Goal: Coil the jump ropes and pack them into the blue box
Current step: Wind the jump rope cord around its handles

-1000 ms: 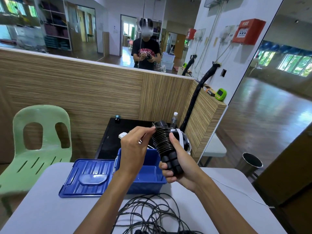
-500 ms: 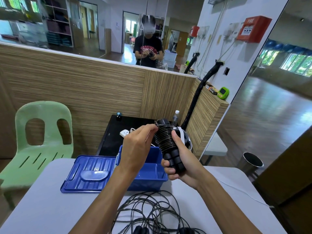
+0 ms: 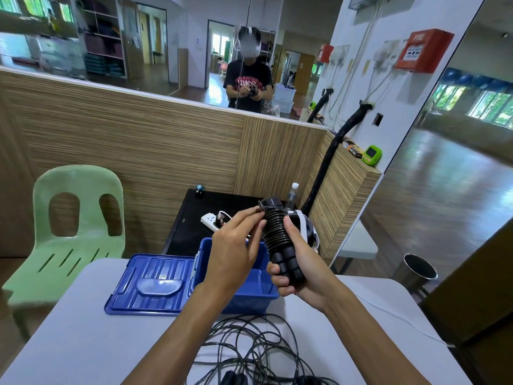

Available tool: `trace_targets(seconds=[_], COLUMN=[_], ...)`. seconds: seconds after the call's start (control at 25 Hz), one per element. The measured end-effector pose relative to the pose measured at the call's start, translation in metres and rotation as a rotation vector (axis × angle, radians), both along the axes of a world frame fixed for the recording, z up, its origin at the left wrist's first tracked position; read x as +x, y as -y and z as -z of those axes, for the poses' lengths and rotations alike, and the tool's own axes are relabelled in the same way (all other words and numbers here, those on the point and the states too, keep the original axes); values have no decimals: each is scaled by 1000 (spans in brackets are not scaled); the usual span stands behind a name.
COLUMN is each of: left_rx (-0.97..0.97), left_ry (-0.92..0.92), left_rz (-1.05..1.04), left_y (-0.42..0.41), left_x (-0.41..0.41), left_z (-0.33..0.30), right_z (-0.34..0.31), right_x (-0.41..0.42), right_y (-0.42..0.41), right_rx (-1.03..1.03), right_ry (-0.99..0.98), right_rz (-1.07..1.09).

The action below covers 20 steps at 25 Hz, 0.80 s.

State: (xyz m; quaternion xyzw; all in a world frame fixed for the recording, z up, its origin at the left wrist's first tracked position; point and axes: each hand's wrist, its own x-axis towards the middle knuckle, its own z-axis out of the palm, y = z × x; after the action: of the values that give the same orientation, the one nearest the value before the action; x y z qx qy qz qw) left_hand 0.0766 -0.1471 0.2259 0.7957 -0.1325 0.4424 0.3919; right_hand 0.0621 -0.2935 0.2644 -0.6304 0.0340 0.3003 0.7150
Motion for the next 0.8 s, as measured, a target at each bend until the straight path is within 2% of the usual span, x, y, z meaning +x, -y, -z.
trace_targets(seconds=[0.2,0.64,0.8], left_rx=[-117,119,128], left_ry=[-41,-19,-52], left_rz=[26,-35,7], left_y=[2,-3,-1], left_x=[0,4,5], left_z=[4,0,6], right_z=[-1,-5,-4], right_x=[-1,3,0], right_y=[0,0,1], right_rx=[4,-18,-51], right_ry=[-5,34,70], right_rz=[-4,-6,-22])
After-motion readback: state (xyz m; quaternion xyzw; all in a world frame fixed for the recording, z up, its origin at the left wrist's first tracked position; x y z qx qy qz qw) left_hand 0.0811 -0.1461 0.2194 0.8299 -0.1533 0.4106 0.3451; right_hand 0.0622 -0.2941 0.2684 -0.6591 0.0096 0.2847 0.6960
